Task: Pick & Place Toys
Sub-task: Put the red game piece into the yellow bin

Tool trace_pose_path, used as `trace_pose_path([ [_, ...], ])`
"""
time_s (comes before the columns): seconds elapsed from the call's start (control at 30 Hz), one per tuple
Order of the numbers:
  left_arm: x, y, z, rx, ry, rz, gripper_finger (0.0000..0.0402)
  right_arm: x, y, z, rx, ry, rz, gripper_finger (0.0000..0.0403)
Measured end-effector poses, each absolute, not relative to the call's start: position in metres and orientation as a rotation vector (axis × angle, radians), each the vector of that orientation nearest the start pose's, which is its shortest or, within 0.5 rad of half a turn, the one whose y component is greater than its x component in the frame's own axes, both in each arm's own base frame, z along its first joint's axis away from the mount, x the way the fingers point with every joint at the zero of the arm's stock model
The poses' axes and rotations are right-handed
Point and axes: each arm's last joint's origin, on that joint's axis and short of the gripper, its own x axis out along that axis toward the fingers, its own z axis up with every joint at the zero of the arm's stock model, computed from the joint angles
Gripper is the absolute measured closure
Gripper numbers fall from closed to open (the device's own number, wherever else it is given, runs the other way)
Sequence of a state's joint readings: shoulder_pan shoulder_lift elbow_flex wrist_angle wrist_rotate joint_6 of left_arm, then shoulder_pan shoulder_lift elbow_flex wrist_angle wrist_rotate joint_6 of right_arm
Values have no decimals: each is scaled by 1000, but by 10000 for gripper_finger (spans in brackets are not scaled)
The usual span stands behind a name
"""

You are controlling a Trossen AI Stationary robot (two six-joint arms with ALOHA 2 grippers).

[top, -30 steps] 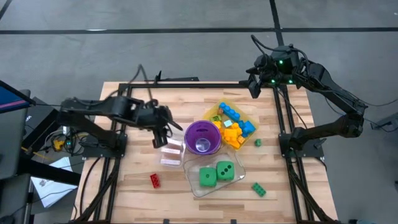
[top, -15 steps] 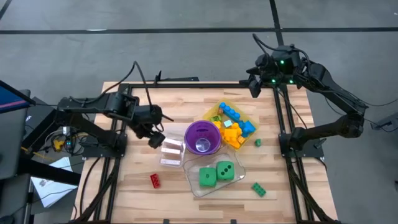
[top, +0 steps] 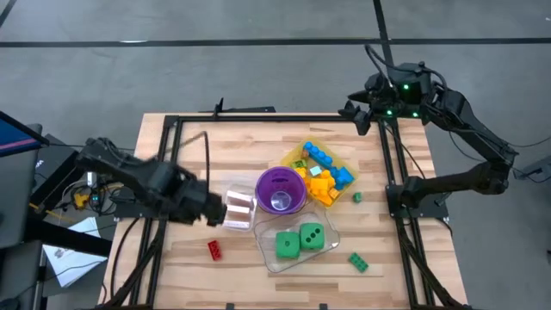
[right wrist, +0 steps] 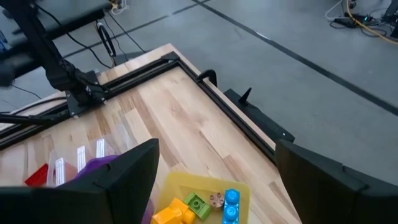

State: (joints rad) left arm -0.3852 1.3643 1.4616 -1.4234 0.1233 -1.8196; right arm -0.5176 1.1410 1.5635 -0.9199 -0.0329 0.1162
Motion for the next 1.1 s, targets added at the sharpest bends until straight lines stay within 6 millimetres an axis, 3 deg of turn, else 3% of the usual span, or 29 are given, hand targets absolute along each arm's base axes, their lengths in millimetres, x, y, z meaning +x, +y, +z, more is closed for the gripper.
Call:
trace_pose_path([
  [0.3, 212, -137, 263, -1581, 1225, 915, 73, 156, -88, 460, 235, 415, -506, 91],
  [0.53, 211, -143, 202, -1666, 1238, 844, 72, 156, -88, 459, 234, 416, -508, 91],
  [1.1, 220, -149, 157, -1580, 1339, 1006, 98, 156, -88, 459, 245, 417, -512, 91],
])
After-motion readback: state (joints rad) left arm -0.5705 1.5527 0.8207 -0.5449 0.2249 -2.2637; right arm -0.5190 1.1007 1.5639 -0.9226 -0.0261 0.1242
